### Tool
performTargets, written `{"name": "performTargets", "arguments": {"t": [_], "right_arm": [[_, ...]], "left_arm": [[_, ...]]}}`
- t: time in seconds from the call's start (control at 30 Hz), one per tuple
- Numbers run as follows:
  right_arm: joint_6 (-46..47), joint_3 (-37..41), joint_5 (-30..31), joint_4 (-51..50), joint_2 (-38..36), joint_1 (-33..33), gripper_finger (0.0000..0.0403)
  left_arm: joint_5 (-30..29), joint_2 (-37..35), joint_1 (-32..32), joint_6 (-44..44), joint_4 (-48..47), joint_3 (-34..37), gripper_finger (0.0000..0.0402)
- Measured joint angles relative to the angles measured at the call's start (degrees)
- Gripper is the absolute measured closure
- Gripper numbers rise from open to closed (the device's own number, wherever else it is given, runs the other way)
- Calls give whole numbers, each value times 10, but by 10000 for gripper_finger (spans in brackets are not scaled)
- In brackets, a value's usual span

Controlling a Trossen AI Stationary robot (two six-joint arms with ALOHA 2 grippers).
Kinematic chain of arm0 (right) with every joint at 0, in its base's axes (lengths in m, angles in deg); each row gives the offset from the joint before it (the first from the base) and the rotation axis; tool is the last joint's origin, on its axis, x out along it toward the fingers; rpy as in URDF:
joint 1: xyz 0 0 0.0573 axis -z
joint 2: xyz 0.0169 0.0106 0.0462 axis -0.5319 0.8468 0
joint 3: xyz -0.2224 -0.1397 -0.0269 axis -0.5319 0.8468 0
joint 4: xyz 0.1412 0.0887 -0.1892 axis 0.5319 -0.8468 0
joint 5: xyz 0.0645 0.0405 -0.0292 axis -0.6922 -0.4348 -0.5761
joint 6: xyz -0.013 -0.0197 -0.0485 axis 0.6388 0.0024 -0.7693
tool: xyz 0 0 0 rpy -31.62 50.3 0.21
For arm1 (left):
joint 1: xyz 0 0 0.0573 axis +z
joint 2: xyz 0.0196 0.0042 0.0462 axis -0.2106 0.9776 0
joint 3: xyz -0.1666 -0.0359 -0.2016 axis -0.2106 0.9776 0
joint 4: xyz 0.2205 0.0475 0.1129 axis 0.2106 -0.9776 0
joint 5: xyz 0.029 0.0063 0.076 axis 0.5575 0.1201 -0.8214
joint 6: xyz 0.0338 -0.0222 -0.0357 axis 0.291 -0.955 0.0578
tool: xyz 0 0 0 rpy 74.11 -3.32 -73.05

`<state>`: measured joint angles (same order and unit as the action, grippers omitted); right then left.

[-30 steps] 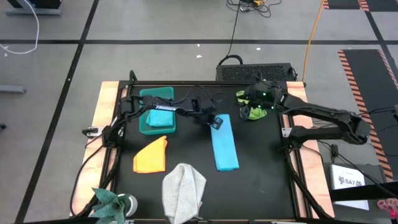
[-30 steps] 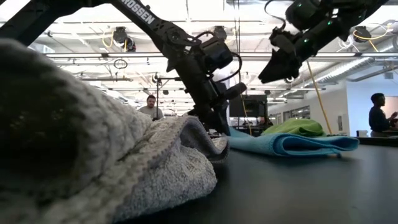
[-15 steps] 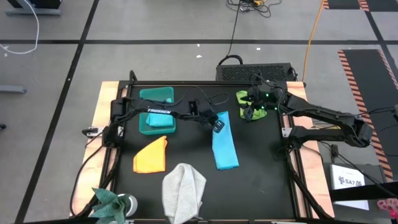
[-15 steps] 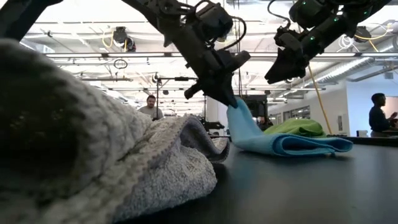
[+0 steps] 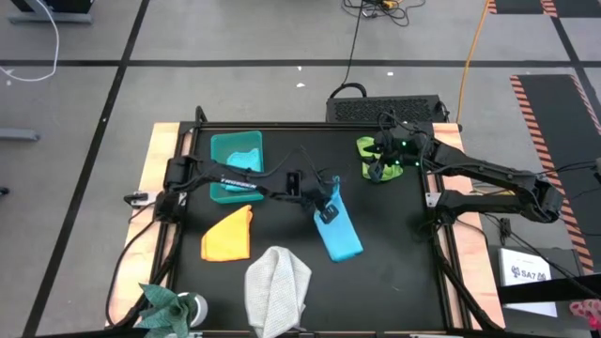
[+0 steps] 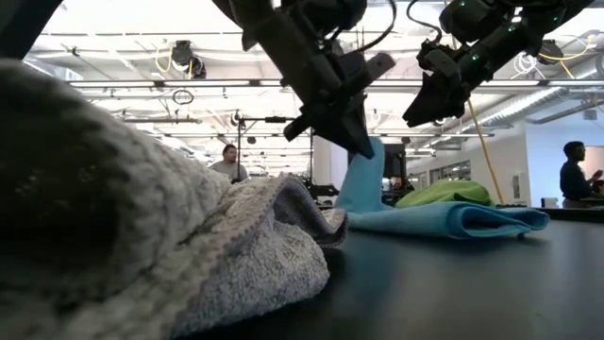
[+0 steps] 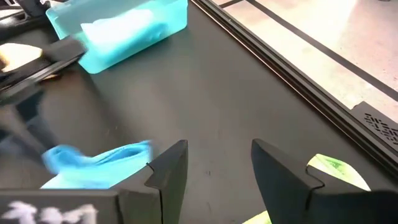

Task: Fold microfiber towels
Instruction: Fold the blue microfiber towel

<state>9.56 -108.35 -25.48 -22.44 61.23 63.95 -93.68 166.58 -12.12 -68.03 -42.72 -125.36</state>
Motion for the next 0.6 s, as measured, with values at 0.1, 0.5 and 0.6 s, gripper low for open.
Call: {"name": "performTargets", "arguments": {"t": [0.1, 0.5, 0.6], "right_arm": [[-7, 0, 1, -1, 0, 0, 234], [-24, 0, 1, -12, 0, 0, 234], [-27, 0, 1, -19, 0, 1, 234]], "left_arm": [[0, 0, -16, 1, 5, 0, 401], [-25, -29, -66, 24, 34, 0, 401], [-21, -33, -81, 24, 37, 0, 401]]}}
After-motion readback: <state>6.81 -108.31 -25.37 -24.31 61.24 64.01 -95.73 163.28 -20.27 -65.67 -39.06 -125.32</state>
